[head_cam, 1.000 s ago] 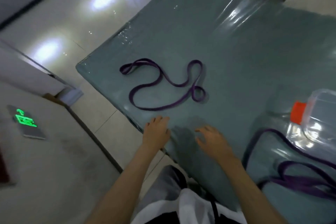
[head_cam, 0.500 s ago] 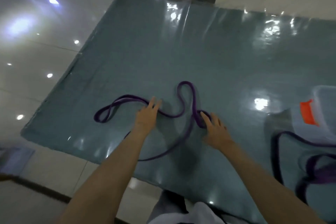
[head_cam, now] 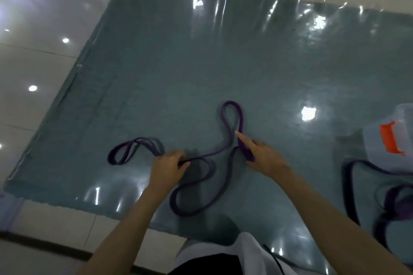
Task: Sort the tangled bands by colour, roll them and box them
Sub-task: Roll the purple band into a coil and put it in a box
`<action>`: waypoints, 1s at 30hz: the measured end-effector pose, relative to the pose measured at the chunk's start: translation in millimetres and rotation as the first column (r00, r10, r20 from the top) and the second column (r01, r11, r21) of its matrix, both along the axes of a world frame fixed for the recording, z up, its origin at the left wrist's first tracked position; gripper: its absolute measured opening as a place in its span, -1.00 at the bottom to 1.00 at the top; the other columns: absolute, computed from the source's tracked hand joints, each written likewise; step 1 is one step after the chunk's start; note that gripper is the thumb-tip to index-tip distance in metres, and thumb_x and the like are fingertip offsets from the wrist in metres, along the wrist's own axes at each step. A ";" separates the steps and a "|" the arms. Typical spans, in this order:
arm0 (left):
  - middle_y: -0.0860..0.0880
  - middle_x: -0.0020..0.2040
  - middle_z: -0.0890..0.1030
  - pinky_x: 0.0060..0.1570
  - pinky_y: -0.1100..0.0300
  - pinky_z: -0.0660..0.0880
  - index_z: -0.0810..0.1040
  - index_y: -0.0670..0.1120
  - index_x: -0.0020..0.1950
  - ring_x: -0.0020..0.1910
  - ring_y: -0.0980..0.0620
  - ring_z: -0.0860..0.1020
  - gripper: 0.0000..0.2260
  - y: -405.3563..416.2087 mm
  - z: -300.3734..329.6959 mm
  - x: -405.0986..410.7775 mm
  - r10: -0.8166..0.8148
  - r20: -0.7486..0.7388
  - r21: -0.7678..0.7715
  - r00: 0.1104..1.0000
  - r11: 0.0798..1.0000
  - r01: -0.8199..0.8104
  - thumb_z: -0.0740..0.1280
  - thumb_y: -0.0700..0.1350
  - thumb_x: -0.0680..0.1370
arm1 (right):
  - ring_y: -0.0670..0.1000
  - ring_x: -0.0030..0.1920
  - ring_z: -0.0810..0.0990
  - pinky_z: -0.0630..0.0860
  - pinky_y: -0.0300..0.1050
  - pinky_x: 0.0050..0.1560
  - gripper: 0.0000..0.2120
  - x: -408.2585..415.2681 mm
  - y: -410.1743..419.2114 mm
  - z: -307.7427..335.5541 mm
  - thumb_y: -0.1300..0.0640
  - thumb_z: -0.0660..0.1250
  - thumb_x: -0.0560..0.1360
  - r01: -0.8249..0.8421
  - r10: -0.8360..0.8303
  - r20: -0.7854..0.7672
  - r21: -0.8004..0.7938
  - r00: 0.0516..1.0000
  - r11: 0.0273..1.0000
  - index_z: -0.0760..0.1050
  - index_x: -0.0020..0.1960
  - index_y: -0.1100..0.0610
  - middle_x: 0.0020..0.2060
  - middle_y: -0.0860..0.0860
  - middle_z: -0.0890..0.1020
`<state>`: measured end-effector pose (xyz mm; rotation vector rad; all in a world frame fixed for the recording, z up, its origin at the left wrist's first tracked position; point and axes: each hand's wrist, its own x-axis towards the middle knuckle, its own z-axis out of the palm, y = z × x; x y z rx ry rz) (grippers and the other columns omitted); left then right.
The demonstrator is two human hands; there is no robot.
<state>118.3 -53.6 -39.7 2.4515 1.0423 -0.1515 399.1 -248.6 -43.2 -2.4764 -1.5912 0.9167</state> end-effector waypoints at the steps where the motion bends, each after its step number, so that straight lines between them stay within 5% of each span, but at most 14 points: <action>1: -0.07 0.05 0.71 0.10 -0.01 0.55 0.70 -0.07 0.13 0.03 -0.16 0.67 -0.64 -9.7 -0.4 -9.4 -0.022 0.054 -0.026 0.998 0.999 0.024 0.32 0.17 0.59 | 0.27 0.19 0.61 0.60 0.15 0.14 0.11 -2.4 6.1 0.6 0.09 0.48 0.52 -0.040 0.040 0.019 -0.007 0.999 0.999 -0.33 0.62 -0.35 0.24 0.13 0.53; 6: -0.06 0.53 0.45 0.61 -0.09 0.16 0.46 0.00 0.56 0.52 -0.11 0.40 -0.12 -43.7 -5.6 -34.2 -0.137 -0.033 -0.073 0.990 0.988 0.134 0.29 0.56 0.43 | 0.24 0.25 0.56 0.59 0.13 0.18 -0.12 -21.6 44.4 -5.0 0.01 0.43 0.56 -0.135 0.154 0.109 -0.166 0.982 0.977 -0.01 0.70 -0.18 0.32 0.14 0.46; 10: -0.10 0.71 0.07 0.66 -0.18 -0.10 -0.01 -0.01 0.73 0.69 -0.14 0.06 0.16 -47.9 -15.9 -38.3 -0.317 -0.276 -0.104 0.907 0.948 0.300 0.37 0.55 0.34 | 0.25 0.22 0.60 0.58 0.11 0.14 -0.51 -37.7 54.6 -7.9 -0.07 0.29 0.66 -0.017 0.047 0.188 -0.158 0.981 0.987 0.30 0.55 -0.02 0.30 0.16 0.53; 13: -0.10 0.67 0.21 0.60 -0.16 0.15 0.13 0.00 0.71 0.63 -0.16 0.23 -0.05 -47.0 -14.3 -41.1 -0.289 -0.257 -0.046 0.922 0.957 0.287 0.51 0.20 0.44 | 0.22 0.16 0.66 0.62 0.08 0.11 -0.64 -44.2 39.0 -3.4 -0.08 0.27 0.68 0.026 -0.002 0.178 -0.134 0.984 0.991 0.40 0.42 0.01 0.20 0.13 0.64; 17: -0.12 0.26 0.67 0.07 -0.15 0.61 0.68 -0.07 0.31 0.15 -0.26 0.66 -0.48 -43.4 -13.2 -42.1 -0.236 -0.004 0.100 0.972 0.967 0.235 0.55 -0.30 0.35 | 0.17 0.11 0.69 0.62 0.02 0.04 -0.74 -57.3 -3.0 0.7 -0.09 0.29 0.67 0.108 -0.097 0.111 -0.101 0.989 0.989 0.48 0.30 -0.03 0.12 0.07 0.71; 20: -0.15 0.11 0.71 -0.01 -0.11 0.63 0.72 -0.14 0.16 0.00 -0.28 0.67 -0.61 -43.7 -13.9 -36.0 -0.205 0.059 0.132 0.977 0.972 0.196 0.53 -0.35 0.35 | 0.16 0.08 0.69 0.61 0.01 0.02 -0.77 -77.9 -33.3 0.9 -0.09 0.29 0.67 0.185 -0.182 0.045 -0.059 0.982 0.981 0.52 0.28 -0.04 0.07 0.05 0.72; 26: -0.01 0.27 0.64 0.26 -0.02 0.36 0.60 -0.01 0.30 0.29 -0.12 0.55 -0.62 -34.8 -13.8 -24.7 -0.247 -0.103 0.050 0.964 0.966 0.253 0.45 -0.12 0.48 | 0.01 -0.24 0.65 0.56 -0.07 -0.25 -0.88 -107.6 -68.0 6.4 -0.02 0.42 0.63 0.483 -0.456 -0.181 0.150 0.871 0.863 0.60 0.12 -0.02 -0.24 -0.05 0.66; 30: -0.10 0.15 0.61 0.10 -0.02 0.51 0.54 -0.12 0.26 0.13 -0.17 0.59 -0.64 -29.7 -12.6 -18.2 -0.269 -0.030 -0.136 0.963 0.955 0.262 0.47 -0.23 0.47 | -0.07 -0.29 0.63 0.60 -0.07 -0.28 -0.91 -111.6 -86.7 8.8 0.00 0.46 0.60 0.557 -0.504 -0.259 0.211 0.824 0.803 0.62 0.09 -0.05 -0.27 -0.07 0.67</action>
